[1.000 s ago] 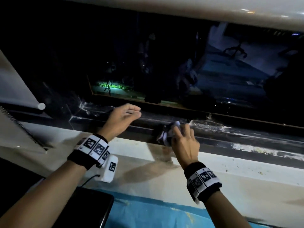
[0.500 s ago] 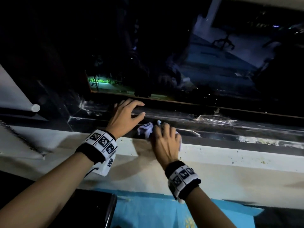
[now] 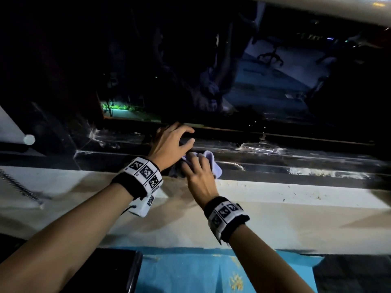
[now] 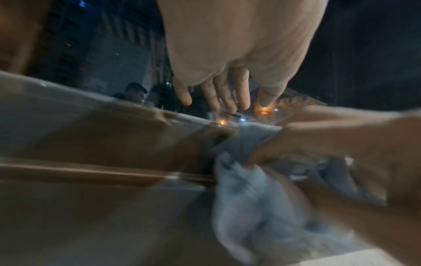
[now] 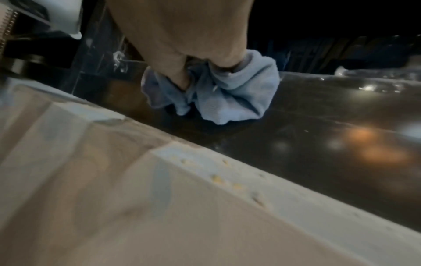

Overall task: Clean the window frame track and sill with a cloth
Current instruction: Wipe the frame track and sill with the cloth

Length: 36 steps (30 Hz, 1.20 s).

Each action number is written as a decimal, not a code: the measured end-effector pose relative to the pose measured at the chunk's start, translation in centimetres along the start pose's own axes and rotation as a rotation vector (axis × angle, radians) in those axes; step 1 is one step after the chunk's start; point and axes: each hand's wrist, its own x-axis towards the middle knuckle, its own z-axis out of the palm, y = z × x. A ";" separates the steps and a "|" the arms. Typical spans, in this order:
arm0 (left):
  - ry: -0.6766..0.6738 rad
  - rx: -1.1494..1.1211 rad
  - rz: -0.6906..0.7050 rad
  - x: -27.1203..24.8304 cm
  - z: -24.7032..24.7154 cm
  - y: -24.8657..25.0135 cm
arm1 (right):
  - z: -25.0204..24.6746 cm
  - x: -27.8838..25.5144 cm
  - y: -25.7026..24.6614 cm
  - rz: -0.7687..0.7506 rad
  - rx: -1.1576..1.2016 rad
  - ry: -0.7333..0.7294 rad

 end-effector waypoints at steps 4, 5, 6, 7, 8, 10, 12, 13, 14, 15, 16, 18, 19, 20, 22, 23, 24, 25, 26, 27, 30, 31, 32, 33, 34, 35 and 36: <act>-0.013 0.004 0.038 0.4 2.0 1.6 | -0.7 -1.7 4.2 0.000 -0.044 -0.110; -0.013 0.016 0.044 0.5 2.4 1.9 | -1.3 -2.2 5.3 0.027 -0.044 -0.127; -0.018 0.028 0.046 0.5 2.8 2.2 | -1.9 -2.7 6.5 0.066 -0.043 -0.137; -0.027 0.040 0.045 0.5 3.3 2.6 | -2.6 -3.3 7.7 0.124 -0.049 -0.142; -0.036 0.053 0.045 0.4 3.7 2.9 | -3.0 -4.0 8.7 0.180 -0.061 -0.148; -0.046 0.081 0.049 0.3 4.4 3.5 | -4.0 -4.9 10.7 0.282 -0.078 -0.190; -0.044 0.103 0.057 0.0 5.0 4.1 | -5.5 -4.9 12.2 0.352 -0.047 -0.299; -0.043 0.118 0.063 -0.1 5.3 4.3 | -6.4 -4.6 12.9 0.405 -0.021 -0.327; -0.048 0.134 0.065 -0.1 5.6 4.5 | -7.3 -4.2 13.5 0.460 0.001 -0.330; -0.063 0.142 0.060 -0.2 5.9 4.4 | -8.1 -4.0 13.7 0.490 0.017 -0.298; -0.077 0.148 0.049 -0.3 6.3 4.3 | -8.6 -3.8 13.7 0.478 0.022 -0.221; -0.097 0.178 0.037 -0.7 7.0 3.7 | -8.7 -3.6 12.9 0.309 -0.007 -0.072; -0.102 0.199 0.041 -0.9 7.3 3.5 | -8.0 -3.5 12.2 0.197 -0.019 -0.070; -0.100 0.211 0.044 -0.9 7.4 3.3 | -6.9 -3.3 11.4 0.080 -0.026 -0.093; -0.092 0.206 0.038 -0.9 7.5 3.1 | -4.9 -3.1 10.1 -0.036 0.000 -0.118; -0.087 0.196 0.037 -0.9 7.5 3.1 | -4.3 -2.9 9.7 -0.040 0.021 -0.123; -0.080 0.190 0.038 -0.8 7.5 3.1 | -3.9 -2.8 9.6 -0.034 0.025 -0.125; -0.071 0.187 0.043 -0.9 7.4 3.2 | -3.7 -3.0 9.8 -0.021 0.019 -0.131; -0.066 0.186 0.047 -0.9 7.3 3.2 | -3.5 -3.4 10.3 -0.014 0.007 -0.140; -0.067 0.189 0.050 -1.0 7.3 3.2 | -3.4 -3.9 11.0 -0.002 -0.009 -0.152; -0.074 0.195 0.050 -1.2 7.3 3.2 | -4.3 -5.6 13.5 0.099 -0.050 -0.194; -0.077 0.193 0.048 -1.1 7.3 3.1 | -4.8 -6.0 14.3 0.147 -0.069 -0.191; -0.079 0.189 0.046 -1.1 7.3 3.1 | -5.3 -6.2 15.0 0.204 -0.094 -0.186; -0.079 0.185 0.045 -1.1 7.3 3.2 | -6.0 -6.3 15.6 0.276 -0.113 -0.181; -0.074 0.181 0.047 -1.1 7.3 3.2 | -6.8 -6.0 16.0 0.352 -0.117 -0.182; -0.068 0.177 0.050 -1.0 7.4 3.1 | -7.4 -5.6 16.2 0.418 -0.107 -0.170; -0.065 0.172 0.051 -1.0 7.4 3.0 | -7.9 -5.0 16.0 0.460 -0.089 -0.147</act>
